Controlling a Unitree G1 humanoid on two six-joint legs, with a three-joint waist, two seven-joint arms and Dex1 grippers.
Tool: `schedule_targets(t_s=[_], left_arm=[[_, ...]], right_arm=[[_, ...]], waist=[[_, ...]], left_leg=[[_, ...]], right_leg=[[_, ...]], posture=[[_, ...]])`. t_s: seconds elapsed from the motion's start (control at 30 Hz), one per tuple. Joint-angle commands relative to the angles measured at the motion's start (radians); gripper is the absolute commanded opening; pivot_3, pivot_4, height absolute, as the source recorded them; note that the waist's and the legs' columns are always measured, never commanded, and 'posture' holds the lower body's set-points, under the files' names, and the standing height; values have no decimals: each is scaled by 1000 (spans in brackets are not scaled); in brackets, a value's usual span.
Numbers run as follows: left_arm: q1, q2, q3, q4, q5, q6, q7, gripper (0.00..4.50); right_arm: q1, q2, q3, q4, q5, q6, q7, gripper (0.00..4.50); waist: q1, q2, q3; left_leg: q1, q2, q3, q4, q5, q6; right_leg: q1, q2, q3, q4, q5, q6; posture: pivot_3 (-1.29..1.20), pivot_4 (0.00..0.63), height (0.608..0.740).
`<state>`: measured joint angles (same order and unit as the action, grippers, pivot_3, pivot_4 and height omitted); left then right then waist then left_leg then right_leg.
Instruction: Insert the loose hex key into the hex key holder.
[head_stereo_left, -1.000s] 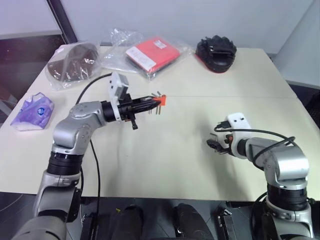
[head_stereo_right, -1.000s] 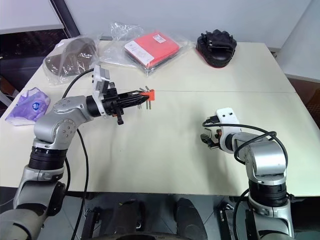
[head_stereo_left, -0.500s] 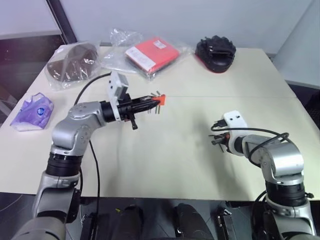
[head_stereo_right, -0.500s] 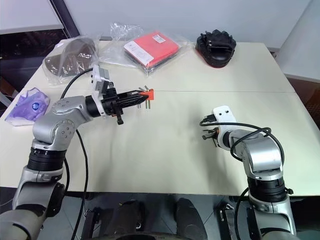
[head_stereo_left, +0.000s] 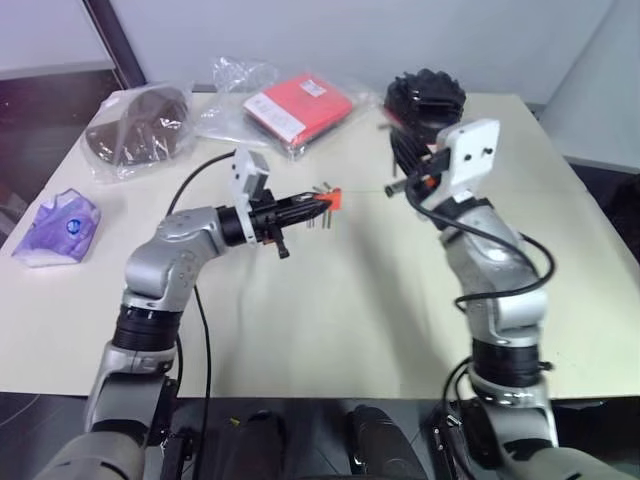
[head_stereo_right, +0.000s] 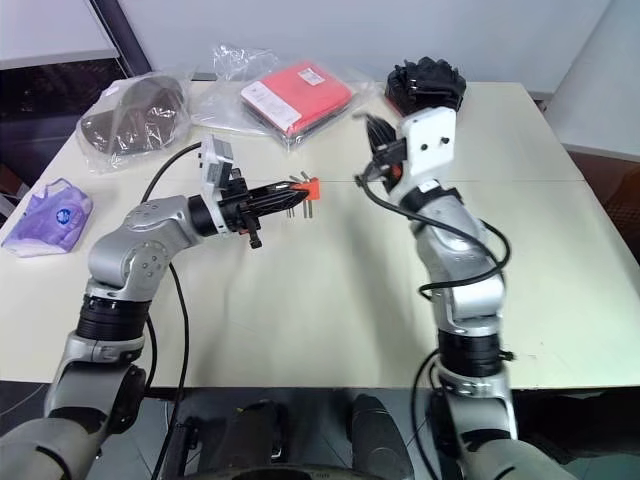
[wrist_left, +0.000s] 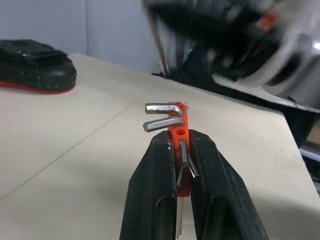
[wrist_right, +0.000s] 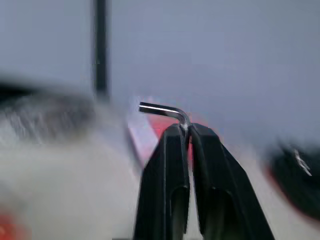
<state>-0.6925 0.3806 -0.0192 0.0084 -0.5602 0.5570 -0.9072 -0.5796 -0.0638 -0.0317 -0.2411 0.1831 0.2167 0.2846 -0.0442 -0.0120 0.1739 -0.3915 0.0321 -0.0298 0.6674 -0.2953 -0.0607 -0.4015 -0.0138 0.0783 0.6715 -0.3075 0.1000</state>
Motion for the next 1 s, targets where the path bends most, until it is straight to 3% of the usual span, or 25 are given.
schedule_targets(t_s=[0.03,0.37,1.0], left_arm=[[-65,-8,19,19,15,-35,18,0],[-78,5,23,36,30,-46,13,0],[-67,-4,28,39,27,-60,27,0]], right_arm=[[-23,87,39,69,26,-179,5,24],[-43,141,88,188,-16,-328,-20,24],[13,92,101,137,-9,-286,-18,24]], waist=[[0,0,0],[0,0,0],[-1,0,0]], left_leg=[[0,0,0,0,0,0],[0,0,0,0,1,-2],[0,0,0,0,2,-3]], right_leg=[[0,0,0,0,0,0],[-2,-1,0,3,0,0],[-3,-1,1,5,0,0]], posture=[[0,150,740],[0,150,740],[0,150,740]])
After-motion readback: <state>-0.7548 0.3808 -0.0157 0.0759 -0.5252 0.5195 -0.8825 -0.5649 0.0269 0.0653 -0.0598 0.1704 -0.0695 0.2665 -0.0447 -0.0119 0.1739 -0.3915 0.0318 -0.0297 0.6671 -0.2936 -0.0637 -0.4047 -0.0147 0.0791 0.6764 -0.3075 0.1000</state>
